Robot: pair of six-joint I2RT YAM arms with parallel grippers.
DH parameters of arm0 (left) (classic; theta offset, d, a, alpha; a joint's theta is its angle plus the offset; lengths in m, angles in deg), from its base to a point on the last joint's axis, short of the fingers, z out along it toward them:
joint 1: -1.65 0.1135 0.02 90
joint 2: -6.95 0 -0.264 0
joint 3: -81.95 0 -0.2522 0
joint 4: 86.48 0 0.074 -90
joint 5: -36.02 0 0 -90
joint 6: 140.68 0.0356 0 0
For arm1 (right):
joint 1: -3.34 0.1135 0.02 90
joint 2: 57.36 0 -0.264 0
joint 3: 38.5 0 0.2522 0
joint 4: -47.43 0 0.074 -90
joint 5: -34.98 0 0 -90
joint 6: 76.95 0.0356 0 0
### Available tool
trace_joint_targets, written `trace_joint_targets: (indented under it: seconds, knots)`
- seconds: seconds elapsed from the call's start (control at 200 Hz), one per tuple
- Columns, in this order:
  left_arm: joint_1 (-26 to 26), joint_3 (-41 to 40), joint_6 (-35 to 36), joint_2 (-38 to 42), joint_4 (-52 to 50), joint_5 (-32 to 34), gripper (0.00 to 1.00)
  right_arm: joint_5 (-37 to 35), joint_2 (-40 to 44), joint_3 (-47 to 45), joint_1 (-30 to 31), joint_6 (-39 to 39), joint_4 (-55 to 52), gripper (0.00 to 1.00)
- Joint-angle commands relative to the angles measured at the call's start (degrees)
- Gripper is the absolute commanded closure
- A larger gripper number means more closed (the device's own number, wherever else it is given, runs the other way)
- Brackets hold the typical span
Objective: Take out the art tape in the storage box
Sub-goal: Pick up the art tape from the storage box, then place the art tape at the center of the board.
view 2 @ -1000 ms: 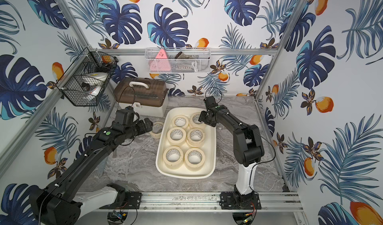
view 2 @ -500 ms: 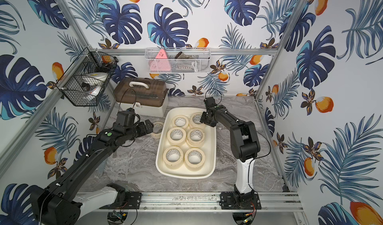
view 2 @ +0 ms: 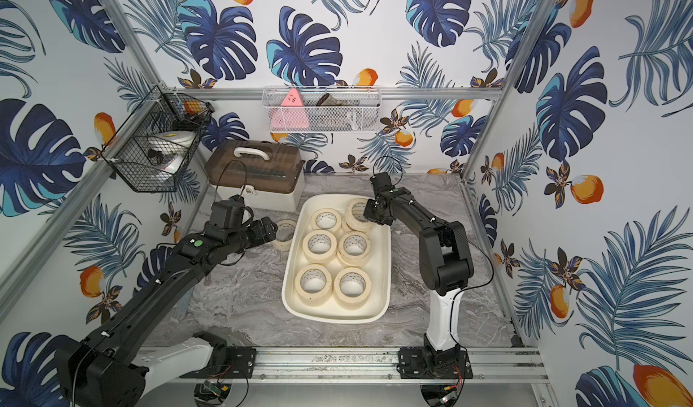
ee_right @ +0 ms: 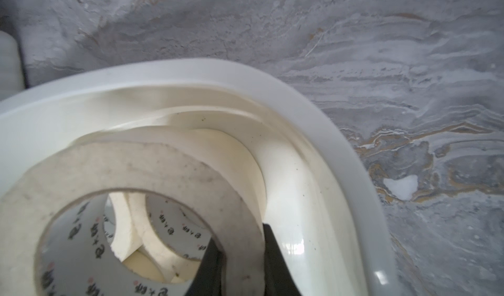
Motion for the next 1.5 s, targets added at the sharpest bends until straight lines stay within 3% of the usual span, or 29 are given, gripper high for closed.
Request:
trace_joint_targets:
  seconds: [0.0, 0.34, 0.645, 0.956, 1.376, 1.496]
  knots:
    - [0.0, 0.8, 2.1, 0.7, 1.0, -0.2, 0.11, 1.5, 2.7, 0.3, 0.1, -1.8, -0.7, 1.0]
    - [-2.3, 3.8, 3.1, 0.4, -1.3, 1.0, 0.11, -1.8, 8.5, 2.8, 5.9, -3.1, -5.8, 1.0]
    - [-9.1, 11.4, 6.1, -1.9, -6.7, 7.2, 0.16, -6.3, 9.3, 7.9, 18.4, -2.5, -9.0, 1.0]
    - [-11.4, 15.9, 8.6, -4.6, -11.3, 10.9, 0.19, -9.0, 5.9, 14.5, 29.1, -1.1, -11.1, 1.0]
    - [-11.6, 15.2, 9.9, -7.2, -12.8, 12.5, 0.34, -12.2, 3.7, 18.2, 35.0, -0.7, -13.0, 1.0]
    - [-11.6, 14.8, 9.9, -7.8, -12.5, 11.8, 0.45, -12.5, 4.1, 17.9, 35.5, -0.6, -12.8, 1.0]
